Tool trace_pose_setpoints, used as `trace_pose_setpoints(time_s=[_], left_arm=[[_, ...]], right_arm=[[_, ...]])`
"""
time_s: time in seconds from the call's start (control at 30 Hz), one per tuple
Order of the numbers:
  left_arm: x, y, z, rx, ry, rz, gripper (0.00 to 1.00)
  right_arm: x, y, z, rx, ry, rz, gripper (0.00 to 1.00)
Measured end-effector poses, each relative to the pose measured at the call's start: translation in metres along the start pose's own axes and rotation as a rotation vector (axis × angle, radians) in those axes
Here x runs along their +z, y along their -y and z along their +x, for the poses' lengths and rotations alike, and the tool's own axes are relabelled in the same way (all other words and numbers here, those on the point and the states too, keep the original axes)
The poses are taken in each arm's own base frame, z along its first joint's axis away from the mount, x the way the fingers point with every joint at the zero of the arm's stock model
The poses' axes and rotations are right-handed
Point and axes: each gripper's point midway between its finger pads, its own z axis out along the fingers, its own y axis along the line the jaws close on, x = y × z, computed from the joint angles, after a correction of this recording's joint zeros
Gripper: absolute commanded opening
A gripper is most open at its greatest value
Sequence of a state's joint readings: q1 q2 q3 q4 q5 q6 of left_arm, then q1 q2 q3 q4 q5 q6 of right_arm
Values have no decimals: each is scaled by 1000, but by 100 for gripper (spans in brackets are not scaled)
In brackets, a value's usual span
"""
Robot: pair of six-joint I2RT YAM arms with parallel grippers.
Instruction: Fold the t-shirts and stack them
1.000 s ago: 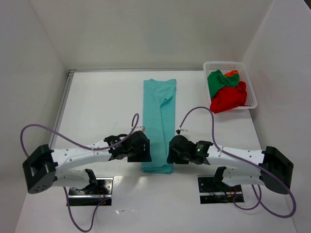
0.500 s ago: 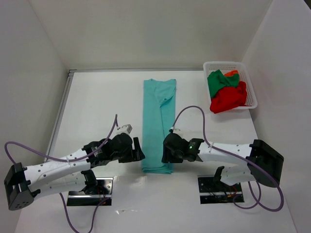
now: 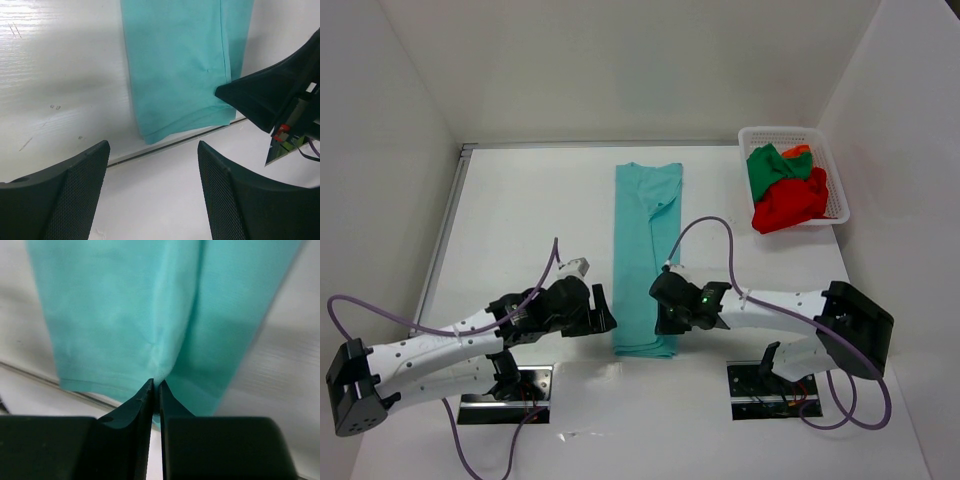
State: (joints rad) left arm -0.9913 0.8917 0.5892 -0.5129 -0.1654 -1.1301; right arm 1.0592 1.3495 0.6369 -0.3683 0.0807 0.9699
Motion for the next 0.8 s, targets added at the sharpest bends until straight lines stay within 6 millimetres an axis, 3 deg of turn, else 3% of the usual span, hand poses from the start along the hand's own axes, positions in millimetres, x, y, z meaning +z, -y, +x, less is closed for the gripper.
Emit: trace_pose_setpoints(time_s=[0.2, 0.5, 0.6, 0.8], left_arm=[[1, -1, 0, 0, 3, 0, 79], [-3, 2, -2, -3, 14, 18, 80], [-4, 3, -3, -4, 19, 28, 80], [-3, 1, -2, -5, 21, 31, 80]], right_arm=[[-10, -30, -16, 2, 28, -79, 11], [-24, -50, -20, 28, 41, -184, 13], [-29, -44, -15, 52, 42, -199, 13], [-17, -18, 4, 77, -3, -141, 21]])
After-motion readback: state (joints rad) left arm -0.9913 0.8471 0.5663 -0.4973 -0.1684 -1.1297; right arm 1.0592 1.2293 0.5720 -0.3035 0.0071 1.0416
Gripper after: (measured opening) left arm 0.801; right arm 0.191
